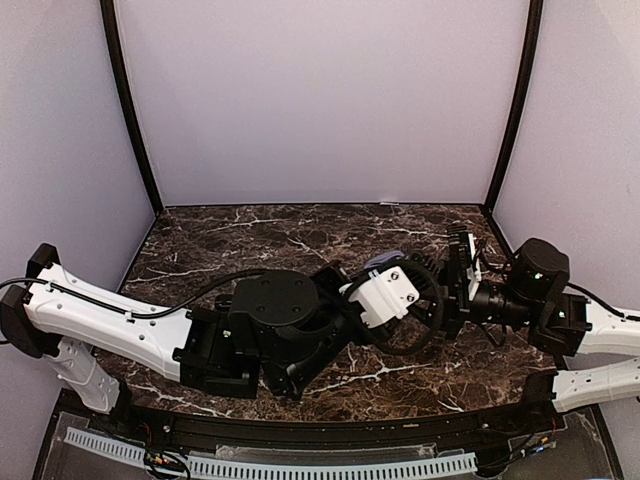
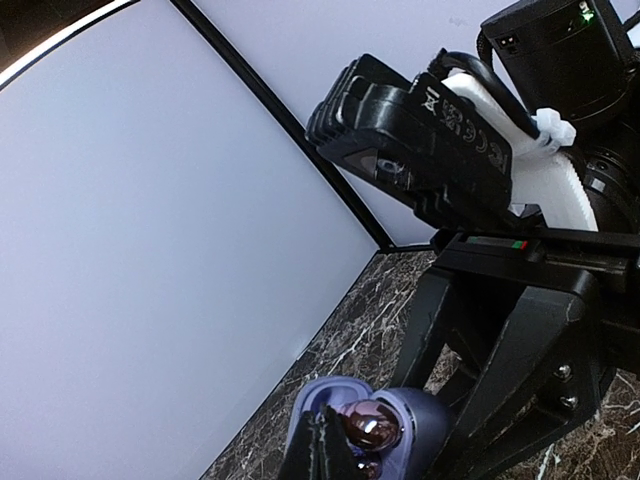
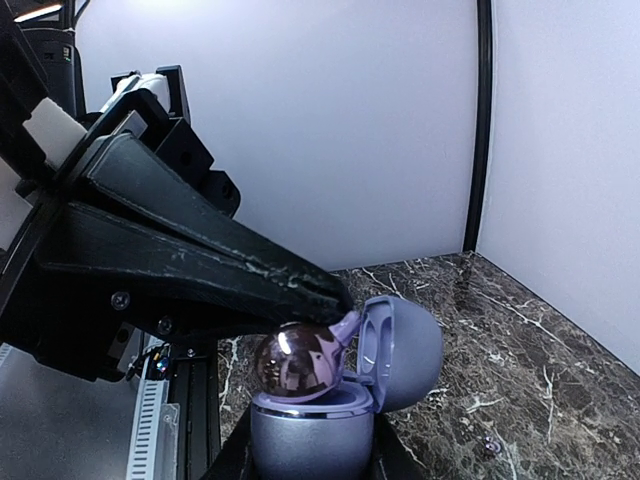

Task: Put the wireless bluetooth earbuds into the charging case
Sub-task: Insert the right earbud into the right side groove of the charging case.

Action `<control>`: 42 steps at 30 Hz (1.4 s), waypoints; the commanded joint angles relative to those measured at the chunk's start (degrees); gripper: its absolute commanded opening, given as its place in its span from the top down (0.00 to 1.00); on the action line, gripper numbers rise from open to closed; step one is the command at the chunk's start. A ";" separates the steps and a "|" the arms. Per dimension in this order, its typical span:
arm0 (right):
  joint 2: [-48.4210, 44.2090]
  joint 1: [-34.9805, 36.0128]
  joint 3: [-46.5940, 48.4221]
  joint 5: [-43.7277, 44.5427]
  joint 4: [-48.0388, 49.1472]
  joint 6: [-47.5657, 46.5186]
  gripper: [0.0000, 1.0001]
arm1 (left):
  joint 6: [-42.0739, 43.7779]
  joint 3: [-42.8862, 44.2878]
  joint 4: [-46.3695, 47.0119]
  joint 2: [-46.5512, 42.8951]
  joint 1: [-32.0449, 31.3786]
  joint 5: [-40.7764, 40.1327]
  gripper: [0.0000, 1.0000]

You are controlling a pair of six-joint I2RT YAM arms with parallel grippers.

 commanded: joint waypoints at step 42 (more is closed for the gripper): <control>-5.04 0.29 -0.46 6.54 0.74 -0.90 1.00 | -9.33 -2.61 -10.38 -12.04 0.47 14.56 0.79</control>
